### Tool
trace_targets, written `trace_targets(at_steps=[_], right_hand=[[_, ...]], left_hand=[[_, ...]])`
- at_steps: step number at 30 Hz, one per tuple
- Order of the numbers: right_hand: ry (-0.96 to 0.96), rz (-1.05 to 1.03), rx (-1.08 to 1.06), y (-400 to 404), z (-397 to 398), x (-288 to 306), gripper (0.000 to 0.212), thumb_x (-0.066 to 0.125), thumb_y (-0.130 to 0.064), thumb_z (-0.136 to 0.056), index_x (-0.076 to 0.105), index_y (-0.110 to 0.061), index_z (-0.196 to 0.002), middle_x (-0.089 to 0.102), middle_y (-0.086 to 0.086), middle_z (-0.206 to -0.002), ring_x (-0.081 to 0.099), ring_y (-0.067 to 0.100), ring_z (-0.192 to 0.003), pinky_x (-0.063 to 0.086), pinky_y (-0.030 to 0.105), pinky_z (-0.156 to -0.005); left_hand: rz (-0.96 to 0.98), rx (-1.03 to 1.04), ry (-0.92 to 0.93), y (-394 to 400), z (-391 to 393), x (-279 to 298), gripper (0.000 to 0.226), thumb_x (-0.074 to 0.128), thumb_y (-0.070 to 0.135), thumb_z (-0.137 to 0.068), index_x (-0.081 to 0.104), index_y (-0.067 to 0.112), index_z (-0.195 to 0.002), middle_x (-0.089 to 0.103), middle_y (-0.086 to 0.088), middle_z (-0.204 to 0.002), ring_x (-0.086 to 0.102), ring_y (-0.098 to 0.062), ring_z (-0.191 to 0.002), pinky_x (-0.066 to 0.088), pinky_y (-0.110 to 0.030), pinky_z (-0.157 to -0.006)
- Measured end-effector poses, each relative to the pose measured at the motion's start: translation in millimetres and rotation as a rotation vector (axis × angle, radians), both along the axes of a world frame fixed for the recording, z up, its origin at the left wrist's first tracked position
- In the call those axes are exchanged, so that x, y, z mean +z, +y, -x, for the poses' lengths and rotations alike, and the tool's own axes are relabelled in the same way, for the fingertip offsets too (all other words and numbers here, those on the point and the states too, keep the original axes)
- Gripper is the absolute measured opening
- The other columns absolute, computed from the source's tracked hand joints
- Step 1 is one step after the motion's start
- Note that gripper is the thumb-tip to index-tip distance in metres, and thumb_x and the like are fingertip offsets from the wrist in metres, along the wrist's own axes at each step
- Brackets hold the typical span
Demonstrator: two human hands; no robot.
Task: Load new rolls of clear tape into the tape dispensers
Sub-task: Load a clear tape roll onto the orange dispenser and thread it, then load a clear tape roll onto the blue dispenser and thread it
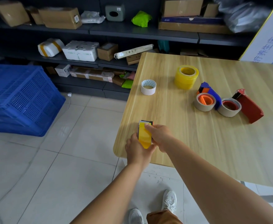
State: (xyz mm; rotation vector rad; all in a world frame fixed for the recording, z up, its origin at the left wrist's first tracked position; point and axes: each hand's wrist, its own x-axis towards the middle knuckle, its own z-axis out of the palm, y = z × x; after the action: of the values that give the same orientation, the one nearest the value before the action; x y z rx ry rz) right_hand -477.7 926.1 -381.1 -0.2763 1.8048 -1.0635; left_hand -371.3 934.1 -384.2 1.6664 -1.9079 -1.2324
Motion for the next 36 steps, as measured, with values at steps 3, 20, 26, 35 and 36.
trace_targets(at_steps=[3, 20, 26, 35, 36], right_hand=[[0.021, -0.018, 0.016, 1.0, 2.4, 3.0, 0.029, 0.07, -0.043, -0.08, 0.064, -0.015, -0.086, 0.066, 0.011, -0.093, 0.068, 0.033, -0.096, 0.054, 0.049, -0.09], [0.983, -0.101, 0.294, 24.9, 76.5, 61.4, 0.06, 0.045, -0.044, -0.097, 0.028, -0.02, -0.149, 0.032, 0.001, -0.154, 0.029, 0.021, -0.141, 0.027, 0.035, -0.112], [1.075, -0.194, 0.351, 35.0, 136.3, 53.1, 0.067, 0.047, -0.049, -0.095, 0.023, -0.02, -0.151, 0.025, -0.001, -0.158, 0.017, 0.019, -0.147, 0.016, 0.036, -0.118], [1.036, -0.261, 0.38, 50.9, 263.6, 22.4, 0.065, 0.055, -0.043, -0.091, 0.031, -0.021, -0.147, 0.035, -0.002, -0.153, 0.026, 0.02, -0.143, 0.021, 0.037, -0.115], [1.026, -0.269, 0.398, 51.9, 277.0, 18.9, 0.064, 0.056, -0.042, -0.091, 0.032, -0.021, -0.146, 0.036, -0.002, -0.151, 0.026, 0.021, -0.143, 0.022, 0.037, -0.114]], left_hand=[[0.01, -0.015, 0.005, -0.6, -0.8, 1.1, 0.057, 0.077, 0.039, -0.07, 0.052, 0.014, -0.114, 0.051, 0.001, -0.101, 0.05, -0.025, -0.11, 0.044, -0.038, -0.092], [0.467, -0.505, -0.296, -43.5, 68.7, 58.5, 0.07, 0.051, 0.033, -0.094, 0.014, 0.015, -0.15, 0.021, -0.001, -0.156, 0.018, -0.02, -0.143, 0.021, -0.035, -0.115], [0.489, -0.669, -0.438, -54.3, 129.9, 56.0, 0.071, 0.049, 0.033, -0.095, 0.009, 0.015, -0.151, 0.013, -0.001, -0.159, 0.012, -0.02, -0.145, 0.017, -0.036, -0.116], [0.454, -0.792, -0.487, -48.3, 261.9, 29.0, 0.071, 0.05, 0.021, -0.094, 0.009, 0.021, -0.152, 0.012, 0.002, -0.16, 0.012, -0.018, -0.146, 0.017, -0.036, -0.118], [0.441, -0.8, -0.487, -46.9, 275.3, 25.4, 0.071, 0.05, 0.019, -0.094, 0.01, 0.022, -0.152, 0.012, 0.002, -0.159, 0.012, -0.019, -0.146, 0.017, -0.036, -0.117]])
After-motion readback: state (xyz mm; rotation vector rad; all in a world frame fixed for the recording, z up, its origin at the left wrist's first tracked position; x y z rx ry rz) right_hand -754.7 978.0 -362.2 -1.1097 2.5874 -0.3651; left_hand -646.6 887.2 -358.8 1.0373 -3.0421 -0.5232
